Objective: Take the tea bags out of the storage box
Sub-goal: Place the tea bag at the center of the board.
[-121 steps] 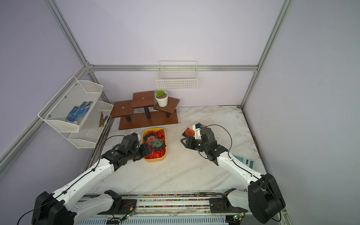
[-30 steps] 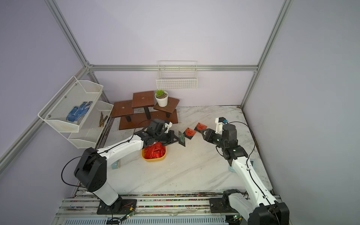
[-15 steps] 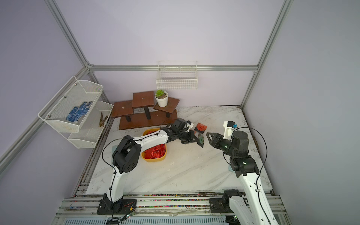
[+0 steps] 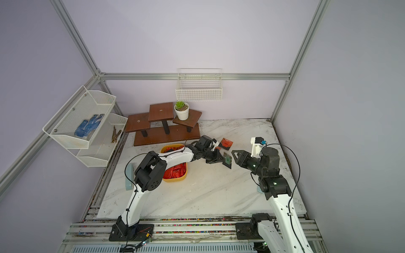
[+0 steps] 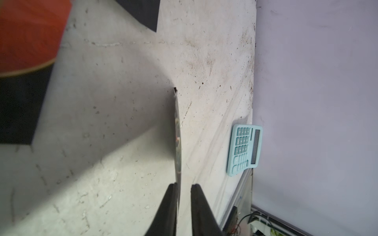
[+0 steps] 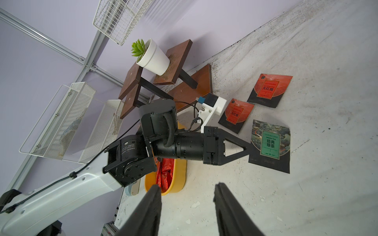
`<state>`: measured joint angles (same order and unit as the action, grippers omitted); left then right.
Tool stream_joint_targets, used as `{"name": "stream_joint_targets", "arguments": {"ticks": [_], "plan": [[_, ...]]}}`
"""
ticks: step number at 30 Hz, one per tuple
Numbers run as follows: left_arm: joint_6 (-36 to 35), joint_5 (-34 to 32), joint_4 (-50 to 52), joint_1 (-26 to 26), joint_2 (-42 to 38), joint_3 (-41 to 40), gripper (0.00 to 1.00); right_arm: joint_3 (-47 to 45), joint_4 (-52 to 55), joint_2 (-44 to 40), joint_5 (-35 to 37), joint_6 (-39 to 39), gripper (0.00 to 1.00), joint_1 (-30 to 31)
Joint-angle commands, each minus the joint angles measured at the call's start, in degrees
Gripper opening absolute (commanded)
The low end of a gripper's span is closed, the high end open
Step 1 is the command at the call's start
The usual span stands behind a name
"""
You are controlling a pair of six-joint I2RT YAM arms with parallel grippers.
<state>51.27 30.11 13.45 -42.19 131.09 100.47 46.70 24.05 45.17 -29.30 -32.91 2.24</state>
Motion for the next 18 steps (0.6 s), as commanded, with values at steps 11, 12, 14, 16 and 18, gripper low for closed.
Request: {"name": "stream_joint_targets", "arguments": {"ticks": [11,12,14,16,18], "plan": [[-7.5,-9.7,10.4,-0.2,-9.6,-1.2,0.48,-1.0,-4.1,1.3,-2.3,-1.0,0.55,-0.3],[-8.0,-10.7,10.9,-0.2,-11.2,-2.0,0.48,-1.0,-4.4,1.5,-2.4,-1.1,0.55,-0.3],[-8.9,-12.4,11.8,-0.1,-14.3,-3.8,0.48,-0.9,-4.9,2.0,-2.8,-1.2,0.55,-0.3],[-9.6,-14.2,12.5,-0.1,-17.6,-5.8,0.48,-0.9,-5.6,2.5,-3.4,-1.5,0.54,-0.2],[-10.2,-16.0,13.4,-0.1,-21.3,-8.3,0.48,-1.1,-6.7,3.1,-4.2,-2.2,0.54,-0.2]]}}
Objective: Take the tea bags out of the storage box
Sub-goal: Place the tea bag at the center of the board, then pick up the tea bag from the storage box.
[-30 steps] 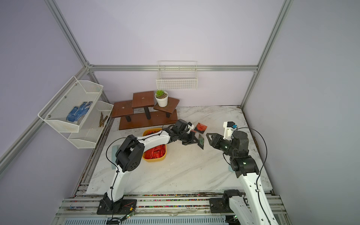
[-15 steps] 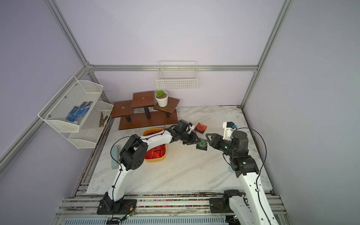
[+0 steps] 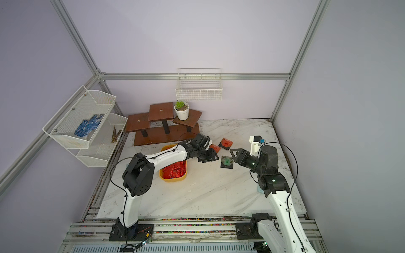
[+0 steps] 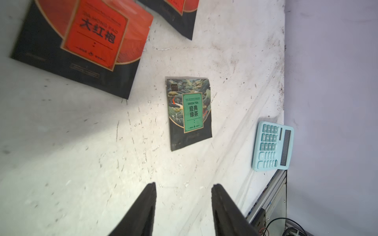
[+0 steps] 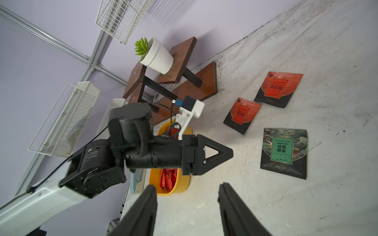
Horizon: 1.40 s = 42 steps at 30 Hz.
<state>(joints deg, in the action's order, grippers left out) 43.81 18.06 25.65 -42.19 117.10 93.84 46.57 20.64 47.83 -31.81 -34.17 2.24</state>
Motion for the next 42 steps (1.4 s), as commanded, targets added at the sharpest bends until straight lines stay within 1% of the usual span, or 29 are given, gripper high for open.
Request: {"name": "stream_joint_targets", "arguments": {"ticks": [1,4,8,10,13,14,17,21,24,28,32,39,42], "plan": [[-3.1,-4.8,1.5,-0.1,-9.0,-2.7,0.47,-1.1,-3.9,0.8,-2.1,-1.2,0.53,-0.2],[-3.5,-7.2,2.3,0.3,-14.6,-7.0,0.47,-1.4,-5.6,2.0,-2.9,-2.1,0.52,0.4],[-3.1,-10.1,2.8,2.2,-23.6,-14.4,0.47,-1.4,-7.6,4.2,-2.3,-2.9,0.5,3.1],[-2.7,-11.5,3.3,3.7,-28.4,-18.5,0.47,-1.2,-8.3,5.4,-1.0,-3.3,0.5,5.6],[-1.6,-12.6,3.8,6.9,-35.4,-25.5,0.47,-0.4,-9.5,7.6,2.5,-3.4,0.5,10.9],[-1.3,-12.7,4.1,8.3,-39.4,-27.8,0.47,-0.1,-10.1,8.7,3.4,-3.6,0.5,12.8],[-0.5,-13.5,5.5,12.4,-46.6,-33.7,0.48,0.6,-12.6,12.0,5.2,-4.7,0.49,17.5],[-0.1,-15.9,8.5,17.1,-56.4,-40.1,0.52,2.5,-15.3,17.5,8.1,-5.4,0.49,23.4],[-0.5,-16.3,11.5,20.9,-62.0,-43.4,0.55,4.7,-17.0,22.5,9.5,-5.7,0.49,27.6],[-1.5,-15.1,14.7,25.7,-66.7,-46.4,0.57,9.4,-17.8,29.9,11.2,-5.4,0.48,33.1],[-1.8,-11.3,14.9,30.0,-68.5,-50.2,0.58,15.2,-17.3,37.9,12.7,-4.5,0.47,37.2],[-1.3,-2.7,11.2,35.9,-69.3,-58.7,0.57,23.7,-15.5,50.5,14.3,-3.2,0.45,41.3],[-0.8,-1.2,10.4,36.5,-70.6,-60.1,0.57,26.8,-13.9,54.7,15.0,-2.5,0.44,42.5]]}}
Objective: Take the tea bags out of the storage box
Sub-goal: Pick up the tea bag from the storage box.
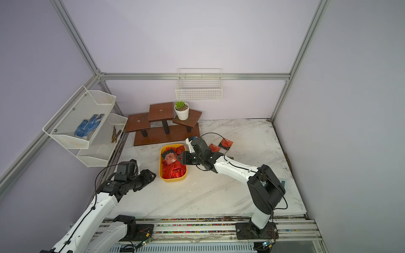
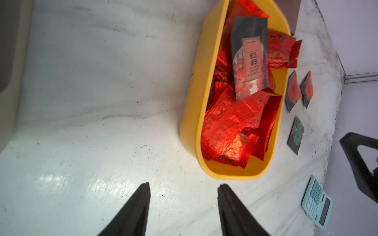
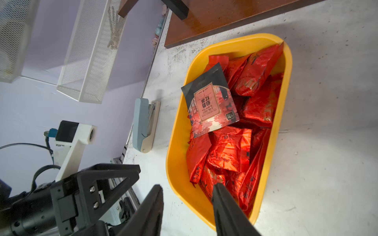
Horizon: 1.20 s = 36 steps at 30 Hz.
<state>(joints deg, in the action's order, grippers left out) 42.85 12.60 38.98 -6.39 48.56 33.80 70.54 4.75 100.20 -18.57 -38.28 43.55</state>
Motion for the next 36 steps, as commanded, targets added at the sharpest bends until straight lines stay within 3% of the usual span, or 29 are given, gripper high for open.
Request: {"name": "stream_joint_targets", "arguments": {"ticks": [1,15,27,36], "plan": [[0.5,4.7,-3.1,0.8,-2.3,-0.3,0.57,3.4,2.4,3.3,2.1,1.8,0.44,1.4],[2.1,6.5,-0.2,0.8,-7.7,-0.4,0.58,10.1,4.3,12.8,2.7,3.3,0.39,3.6],[3.1,7.2,-0.5,0.8,-8.8,-0.8,0.58,14.5,5.9,16.8,2.5,4.1,0.33,3.7],[3.7,7.2,-1.9,0.8,-8.5,-1.3,0.58,13.5,8.0,15.7,5.6,5.9,0.36,3.8]]}}
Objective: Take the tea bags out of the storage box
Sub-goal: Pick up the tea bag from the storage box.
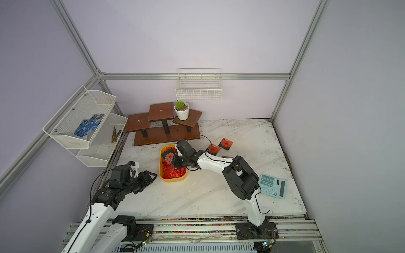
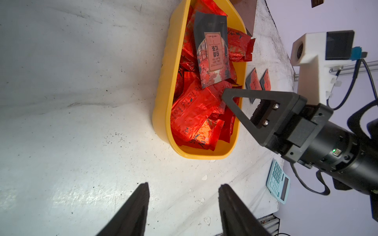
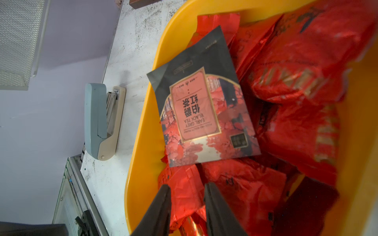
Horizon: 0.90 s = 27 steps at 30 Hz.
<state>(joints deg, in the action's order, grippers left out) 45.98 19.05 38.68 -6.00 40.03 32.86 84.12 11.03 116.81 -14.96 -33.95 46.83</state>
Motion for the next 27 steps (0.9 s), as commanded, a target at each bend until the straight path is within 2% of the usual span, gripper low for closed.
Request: {"name": "stream_joint_targets", "arguments": {"ticks": [1,8,17,21,27], "plan": [[0.6,0.8,-1.8,0.3,0.1,-0.3,0.58,-0.2,1.8,-1.1,2.0,1.6,0.36,0.5],[0.4,1.6,-2.7,0.3,1.6,0.1,0.58,-0.6,1.2,-0.7,1.2,1.1,0.36,0.6],[0.4,2.1,-3.5,0.5,2.4,0.0,0.58,0.8,0.4,0.2,-1.8,0.4,0.17,0.9],[0.6,2.2,-3.5,0.4,2.0,-0.1,0.58,0.7,0.2,-0.1,-2.9,-0.2,0.02,0.9],[0.9,2.3,-3.3,0.4,1.4,0.0,0.58,-0.7,-1.0,-3.8,-5.6,-2.0,0.0,0.7]]}}
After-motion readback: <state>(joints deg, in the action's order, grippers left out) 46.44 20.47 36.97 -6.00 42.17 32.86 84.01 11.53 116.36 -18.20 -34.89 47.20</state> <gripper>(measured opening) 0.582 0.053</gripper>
